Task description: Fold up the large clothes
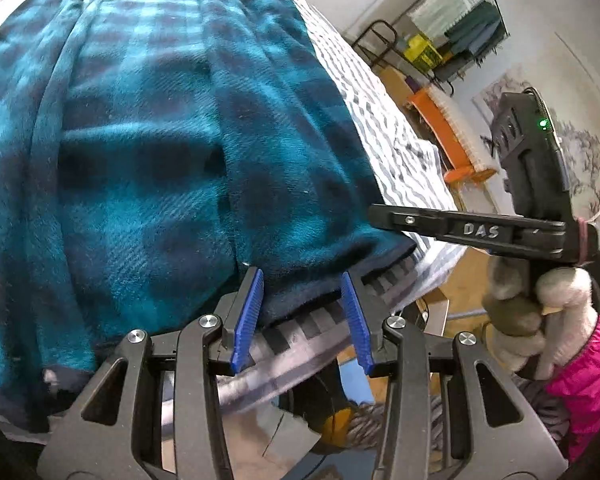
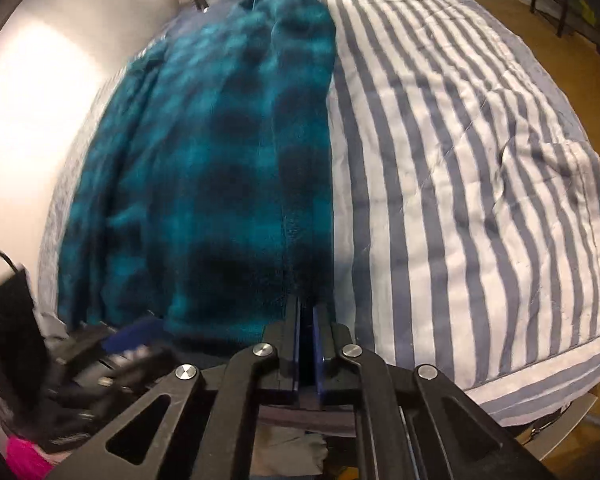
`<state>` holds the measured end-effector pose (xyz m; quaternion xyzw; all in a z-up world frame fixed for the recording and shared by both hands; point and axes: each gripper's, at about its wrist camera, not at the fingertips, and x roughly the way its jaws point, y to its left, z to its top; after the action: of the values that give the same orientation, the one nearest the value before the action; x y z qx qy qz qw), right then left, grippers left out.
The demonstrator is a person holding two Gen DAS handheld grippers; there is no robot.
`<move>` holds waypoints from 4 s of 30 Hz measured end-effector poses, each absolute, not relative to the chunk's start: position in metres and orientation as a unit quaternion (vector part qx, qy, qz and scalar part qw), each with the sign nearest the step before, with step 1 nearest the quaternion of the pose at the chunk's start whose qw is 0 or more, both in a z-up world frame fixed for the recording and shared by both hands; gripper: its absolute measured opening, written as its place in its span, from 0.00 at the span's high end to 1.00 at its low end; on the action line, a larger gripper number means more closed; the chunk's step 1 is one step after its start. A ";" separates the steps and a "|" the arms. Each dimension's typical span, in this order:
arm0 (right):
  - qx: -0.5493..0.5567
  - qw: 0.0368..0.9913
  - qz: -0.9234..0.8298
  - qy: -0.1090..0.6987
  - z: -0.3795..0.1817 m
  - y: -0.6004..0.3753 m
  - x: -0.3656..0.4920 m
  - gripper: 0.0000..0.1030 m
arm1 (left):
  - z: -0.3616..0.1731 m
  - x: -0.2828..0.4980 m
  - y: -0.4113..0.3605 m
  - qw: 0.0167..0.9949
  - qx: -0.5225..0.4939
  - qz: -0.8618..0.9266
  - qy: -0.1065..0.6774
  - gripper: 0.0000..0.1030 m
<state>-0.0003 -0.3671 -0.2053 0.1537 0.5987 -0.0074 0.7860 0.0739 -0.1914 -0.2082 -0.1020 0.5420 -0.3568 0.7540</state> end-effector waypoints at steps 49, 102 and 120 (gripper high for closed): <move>-0.243 0.803 0.092 0.537 -0.215 -0.099 0.040 0.93 | -0.015 0.089 0.086 0.860 -0.274 -0.247 0.353 0.60; 0.293 0.840 0.037 0.455 -0.184 -0.412 0.319 0.85 | -0.161 0.179 -0.049 0.790 -0.150 -0.428 0.414 0.60; -0.032 0.832 0.061 0.551 -0.205 -0.203 0.409 0.51 | -0.162 0.155 0.034 0.836 -0.178 -0.369 0.365 0.60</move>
<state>0.4095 -0.2027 -0.2046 -0.0324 0.5511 0.0607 0.8316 0.1550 0.0345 -0.1620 -0.1776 0.3654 -0.3694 0.8358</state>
